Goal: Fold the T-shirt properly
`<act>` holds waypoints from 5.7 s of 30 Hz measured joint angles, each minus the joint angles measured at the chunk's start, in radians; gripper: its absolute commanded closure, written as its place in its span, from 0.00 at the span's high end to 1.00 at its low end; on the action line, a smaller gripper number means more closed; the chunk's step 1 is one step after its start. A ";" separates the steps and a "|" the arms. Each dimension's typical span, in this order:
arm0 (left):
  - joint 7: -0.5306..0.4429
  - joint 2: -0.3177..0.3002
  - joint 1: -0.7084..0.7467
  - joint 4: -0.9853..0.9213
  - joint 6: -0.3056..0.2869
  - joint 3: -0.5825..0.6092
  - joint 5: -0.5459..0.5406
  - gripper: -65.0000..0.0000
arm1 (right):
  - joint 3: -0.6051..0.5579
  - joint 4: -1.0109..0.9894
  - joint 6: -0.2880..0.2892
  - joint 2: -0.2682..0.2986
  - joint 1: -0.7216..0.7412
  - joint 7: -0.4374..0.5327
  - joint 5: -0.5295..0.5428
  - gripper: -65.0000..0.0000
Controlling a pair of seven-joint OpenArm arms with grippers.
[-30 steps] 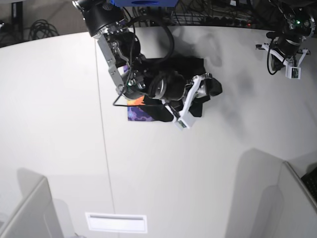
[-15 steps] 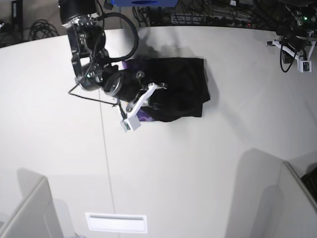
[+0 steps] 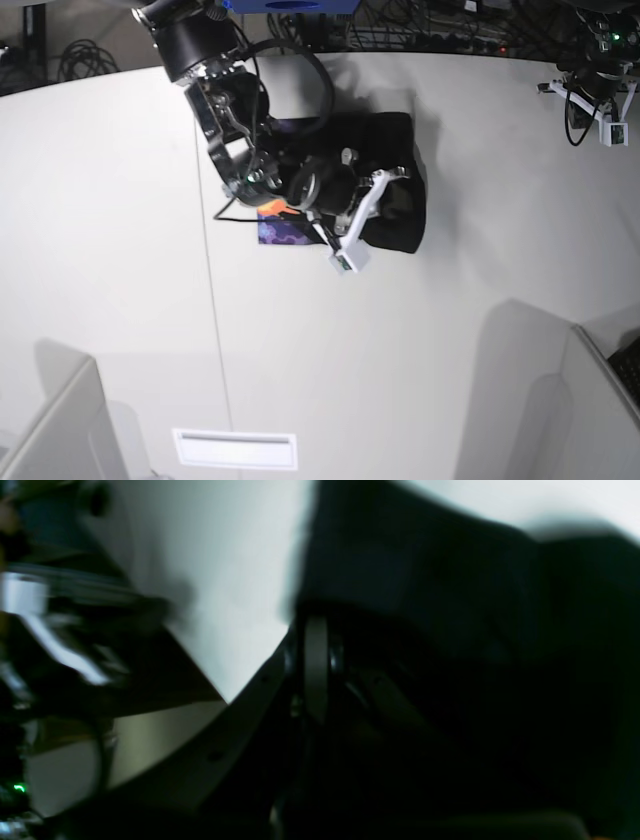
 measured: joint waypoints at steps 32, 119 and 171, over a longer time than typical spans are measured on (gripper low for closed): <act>0.007 0.006 -0.122 -0.119 -0.055 0.492 -0.564 0.97 | 0.502 0.310 0.112 0.293 -0.248 -0.042 0.015 0.00; -0.028 -0.263 -0.755 -0.138 0.076 1.874 0.410 0.36 | 1.074 0.270 0.308 0.243 -0.473 -0.042 -0.005 0.00; -0.034 -0.195 -0.292 0.165 0.068 0.883 0.196 0.00 | 1.079 0.309 0.310 0.299 -0.551 -0.032 0.000 0.00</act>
